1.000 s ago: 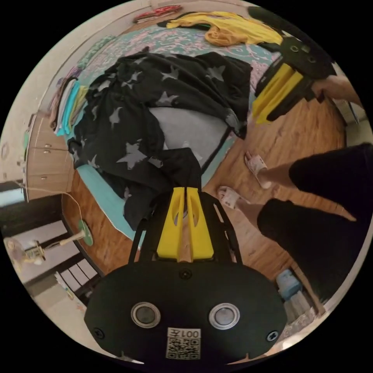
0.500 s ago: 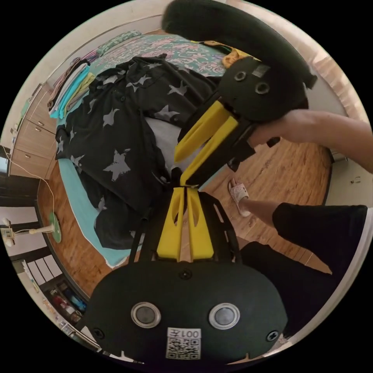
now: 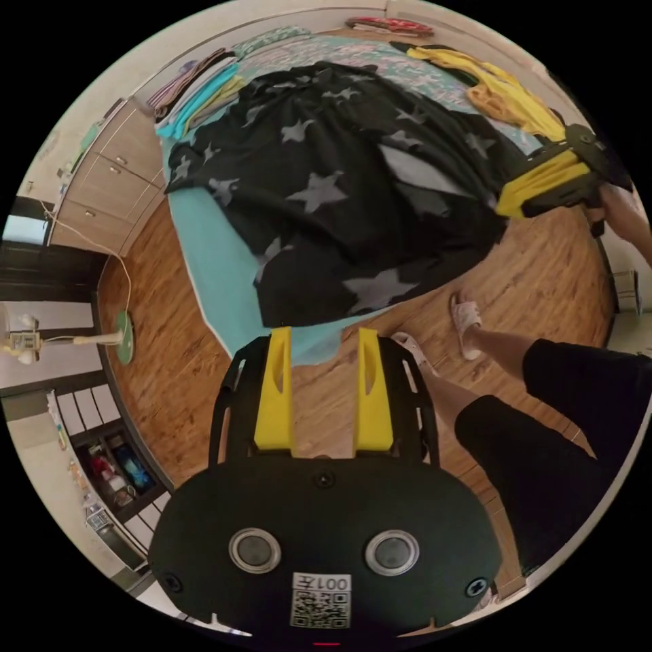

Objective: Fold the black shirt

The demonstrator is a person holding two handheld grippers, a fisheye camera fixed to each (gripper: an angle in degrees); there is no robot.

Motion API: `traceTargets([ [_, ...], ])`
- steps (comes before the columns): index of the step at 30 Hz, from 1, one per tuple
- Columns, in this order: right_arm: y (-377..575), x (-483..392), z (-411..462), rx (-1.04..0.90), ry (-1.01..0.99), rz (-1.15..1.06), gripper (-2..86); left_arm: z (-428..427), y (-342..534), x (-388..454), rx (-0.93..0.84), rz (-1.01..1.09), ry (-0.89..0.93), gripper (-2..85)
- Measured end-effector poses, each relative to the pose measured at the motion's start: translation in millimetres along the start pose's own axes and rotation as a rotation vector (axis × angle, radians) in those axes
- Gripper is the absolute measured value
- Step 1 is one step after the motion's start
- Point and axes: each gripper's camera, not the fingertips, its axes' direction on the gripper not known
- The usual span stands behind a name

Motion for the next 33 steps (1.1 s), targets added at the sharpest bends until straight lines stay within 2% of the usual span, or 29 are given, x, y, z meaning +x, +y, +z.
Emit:
traceTargets([
  [7,31.8,-6.7,-12.6,0.11,-0.192,0.211,0.1,34.8,3.2,-33.2,0.001,-0.074,0.03,10.4],
  [9,41.1,-4.4,-17.5,0.138,-0.22,0.27,0.1,39.8,0.1,-38.1,0.015,-0.06,0.005,8.4],
  [12,55.0,12.5,-19.6,0.176,-0.305,0.372,0.1,50.9,-3.9,-46.2,0.016,-0.007,-0.036,0.9],
  [18,67.4,36.0,-37.0,0.233,-0.281,0.417,0.1,32.7,14.7,-76.8,0.038,-0.034,0.146,-0.9],
  [20,71.5,40.2,-46.4,0.253,-0.248,0.423,0.1,22.3,27.3,-93.5,-0.003,-0.111,0.259,-0.9],
  [23,78.7,44.3,-32.8,0.199,-0.234,0.448,0.1,26.8,41.7,-110.8,-0.022,-0.214,0.409,-0.9],
  [29,90.6,51.2,20.8,0.068,-0.224,0.493,0.1,86.2,62.4,-119.2,-0.162,-0.295,0.432,-0.7],
  [33,92.6,55.0,39.3,0.04,-0.248,0.515,0.1,104.5,65.2,-126.8,-0.104,-0.358,0.435,1.2],
])
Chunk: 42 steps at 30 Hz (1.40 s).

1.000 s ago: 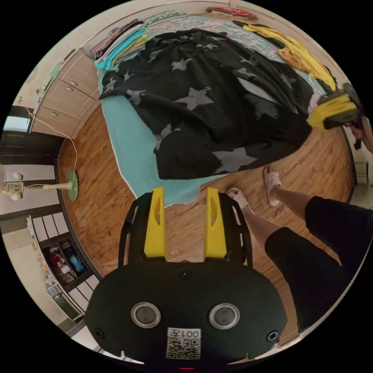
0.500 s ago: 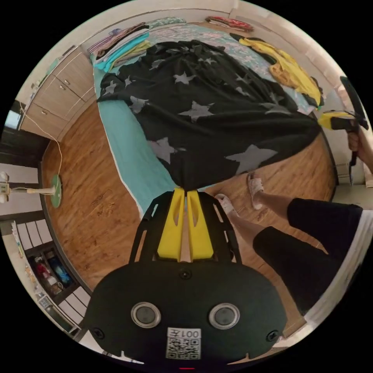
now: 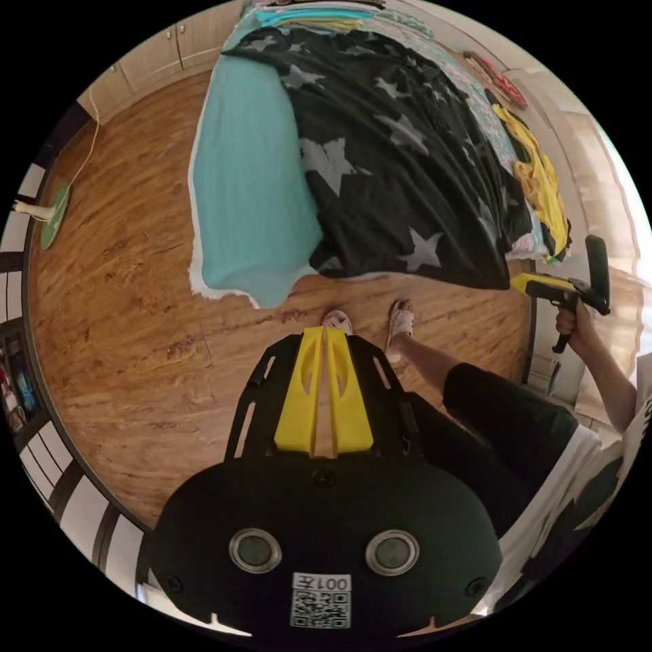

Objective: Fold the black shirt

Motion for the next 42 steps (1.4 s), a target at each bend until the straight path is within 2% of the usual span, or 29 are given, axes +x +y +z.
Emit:
traceTargets([
  [2,0.1,-2.9,-1.7,0.007,0.001,-0.018,0.1,-0.8,-11.2,-7.0,0.073,0.0,-0.026,6.4],
  [5,2.6,-6.3,-6.3,0.015,-0.004,-0.033,0.2,6.6,-32.5,-11.0,0.066,0.03,-0.083,9.8],
  [10,6.2,-5.9,-9.7,0.017,-0.004,-0.026,0.1,16.6,-45.6,-9.6,0.081,0.071,0.024,0.9],
  [12,8.0,-8.3,-12.7,0.027,0.01,-0.033,0.1,17.0,-44.8,-13.9,0.072,0.058,0.054,-0.2],
  [15,12.3,-16.7,-22.4,0.042,0.013,-0.07,0.1,7.8,-35.0,-31.4,0.072,0.017,0.232,-0.7],
  [17,15.5,-22.6,-32.5,0.061,-0.006,-0.093,0.1,-0.8,-22.1,-54.6,0.123,-0.047,0.435,-0.8],
  [20,19.5,-23.5,-31.7,0.065,-0.039,-0.092,0.1,-2.0,-8.4,-84.4,0.169,-0.142,0.58,-0.8],
  [22,22.4,-21.1,-19.5,0.048,-0.043,-0.074,0.2,2.9,-4.3,-96.7,0.179,-0.179,0.615,-0.9],
  [28,34.2,-23.6,45.2,-0.054,0.134,-0.099,0.4,21.1,-8.3,-111.1,0.188,-0.275,0.527,-0.9],
  [30,38.8,-23.8,56.2,-0.067,0.133,-0.088,0.7,22.9,-11.8,-108.7,0.184,-0.285,0.509,-0.9],
  [33,49.5,-36.0,53.6,-0.044,0.171,-0.123,1.9,25.7,-14.1,-96.4,0.072,-0.281,0.379,-0.9],
  [36,55.3,-62.3,34.7,0.01,0.334,-0.251,4.5,22.0,-12.3,-80.4,-0.018,-0.27,0.243,-0.3],
  [38,54.0,-79.8,27.4,0.033,0.437,-0.371,7.6,6.1,-24.5,-52.0,0.0,-0.19,0.159,0.2],
  [42,49.9,-99.3,45.5,0.008,0.502,-0.504,9.6,-12.3,-72.2,17.7,0.053,0.056,0.127,0.5],
])
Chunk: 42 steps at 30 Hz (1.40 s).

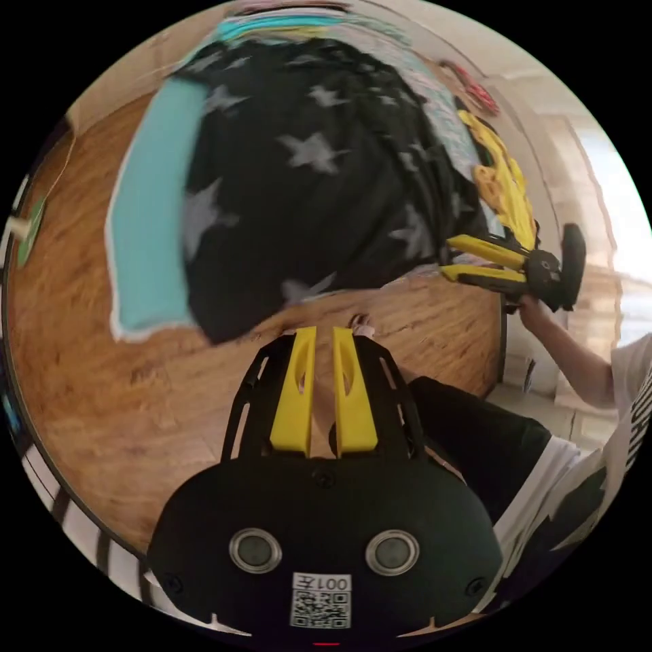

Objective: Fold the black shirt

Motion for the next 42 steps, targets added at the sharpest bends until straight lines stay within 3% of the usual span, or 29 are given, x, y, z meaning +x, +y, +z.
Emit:
traceTargets([
  [5,-4.9,-52.7,20.3,-0.018,0.315,-0.021,5.9,3.9,-69.1,67.1,0.082,0.187,0.058,0.5],
  [9,6.5,-71.8,11.7,-0.022,0.38,0.091,3.1,5.8,-94.7,88.4,0.083,0.232,0.101,0.5],
  [15,28.4,-74.5,-15.8,0.05,0.217,0.293,1.3,15.5,-118.7,114.8,-0.039,0.301,0.116,0.8],
  [22,38.9,-84.9,-23.4,0.1,0.159,0.337,1.8,26.3,-125.3,94.2,-0.123,0.163,0.418,1.6],
  [27,54.2,-80.2,-27.6,0.138,0.047,0.311,5.2,23.4,-128.1,84.6,-0.136,0.102,0.52,4.6],
  [32,74.1,-78.0,-38.0,0.138,-0.248,0.15,9.4,20.7,-127.4,90.8,-0.113,0.051,0.582,6.5],
  [38,110.8,-45.1,-62.8,0.085,0.134,0.161,8.6,18.7,-122.6,127.6,-0.083,0.047,0.443,6.3],
  [42,119.6,-4.9,-54.9,-0.024,0.276,0.095,9.5,25.3,-120.1,159.2,-0.057,0.047,0.329,4.3],
])
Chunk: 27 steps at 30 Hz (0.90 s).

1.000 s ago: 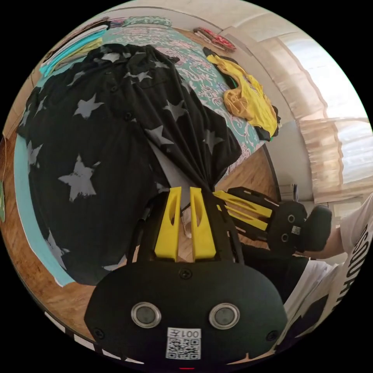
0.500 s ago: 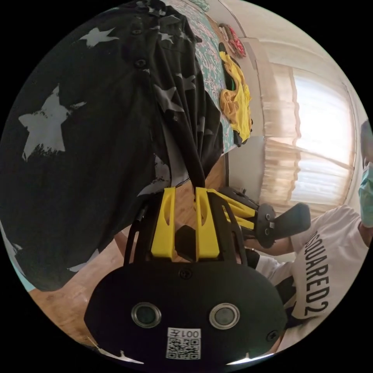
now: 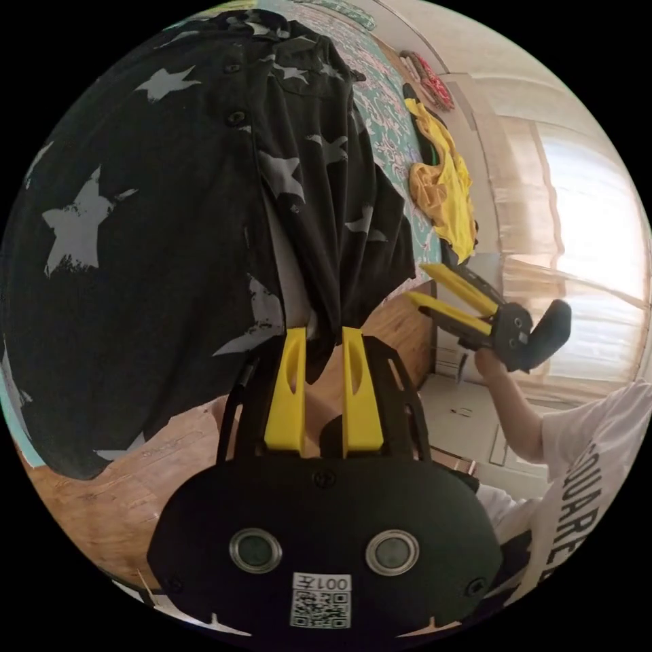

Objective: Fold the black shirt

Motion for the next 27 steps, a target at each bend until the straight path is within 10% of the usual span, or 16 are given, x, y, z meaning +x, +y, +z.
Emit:
traceTargets([
  [6,-1.3,5.8,13.8,-0.064,0.089,-0.19,3.6,5.7,9.4,33.6,0.059,0.004,-0.138,-0.6],
  [17,37.3,37.2,-37.5,0.007,-0.125,0.305,0.7,-41.2,31.4,64.3,0.115,-0.024,-0.175,-0.9],
  [27,58.0,35.6,3.8,-0.166,0.004,0.252,1.7,3.7,32.7,72.7,0.021,-0.047,-0.218,-0.9],
])
